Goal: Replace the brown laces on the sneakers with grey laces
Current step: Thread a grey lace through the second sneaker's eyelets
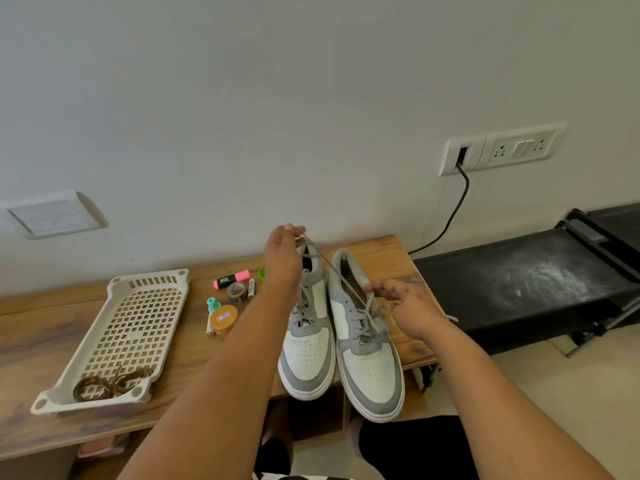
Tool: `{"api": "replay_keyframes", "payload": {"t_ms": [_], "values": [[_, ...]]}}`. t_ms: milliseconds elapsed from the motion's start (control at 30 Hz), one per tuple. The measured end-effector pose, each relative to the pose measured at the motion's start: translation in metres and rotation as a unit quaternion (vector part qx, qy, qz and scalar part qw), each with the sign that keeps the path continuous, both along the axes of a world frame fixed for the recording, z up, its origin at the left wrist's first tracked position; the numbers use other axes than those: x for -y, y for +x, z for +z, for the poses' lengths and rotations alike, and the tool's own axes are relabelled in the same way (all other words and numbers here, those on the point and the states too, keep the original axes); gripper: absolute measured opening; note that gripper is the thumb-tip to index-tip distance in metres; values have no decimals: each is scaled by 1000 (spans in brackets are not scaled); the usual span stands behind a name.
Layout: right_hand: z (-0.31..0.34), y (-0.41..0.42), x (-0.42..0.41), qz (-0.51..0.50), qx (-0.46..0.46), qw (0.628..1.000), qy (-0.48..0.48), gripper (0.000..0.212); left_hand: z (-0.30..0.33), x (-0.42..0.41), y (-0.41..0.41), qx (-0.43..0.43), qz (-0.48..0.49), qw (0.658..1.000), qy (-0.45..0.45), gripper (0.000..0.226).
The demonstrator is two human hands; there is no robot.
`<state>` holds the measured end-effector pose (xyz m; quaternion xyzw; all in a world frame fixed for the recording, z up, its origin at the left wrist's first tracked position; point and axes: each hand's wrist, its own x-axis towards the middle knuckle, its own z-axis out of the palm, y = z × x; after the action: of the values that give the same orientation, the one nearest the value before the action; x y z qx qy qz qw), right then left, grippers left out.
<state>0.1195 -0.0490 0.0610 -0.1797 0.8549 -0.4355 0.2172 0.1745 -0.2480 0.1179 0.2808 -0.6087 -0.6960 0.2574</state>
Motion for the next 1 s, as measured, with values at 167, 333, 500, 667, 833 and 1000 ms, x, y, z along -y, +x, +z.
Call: {"api": "replay_keyframes", "payload": {"t_ms": [167, 333, 500, 667, 833, 1000], "values": [[1, 2, 1, 2, -8, 1000, 0, 66, -3, 25, 8, 9, 59, 997, -44, 27], [3, 3, 2, 5, -16, 1000, 9, 64, -16, 33, 13, 230, 15, 873, -430, 26], [2, 2, 2, 2, -8, 1000, 6, 62, -38, -14, 7, 216, -210, 741, -600, 28], [-3, -1, 1, -11, -8, 1000, 21, 54, -59, -33, -1, 258, -330, 697, -582, 29], [-5, -6, -4, -89, -19, 991, 96, 17, -64, -38, -1, 266, -331, 695, -580, 33], [-4, -1, -1, -58, 101, 989, 86, 38, -67, -38, 0, 262, -327, 712, -563, 28]]}}
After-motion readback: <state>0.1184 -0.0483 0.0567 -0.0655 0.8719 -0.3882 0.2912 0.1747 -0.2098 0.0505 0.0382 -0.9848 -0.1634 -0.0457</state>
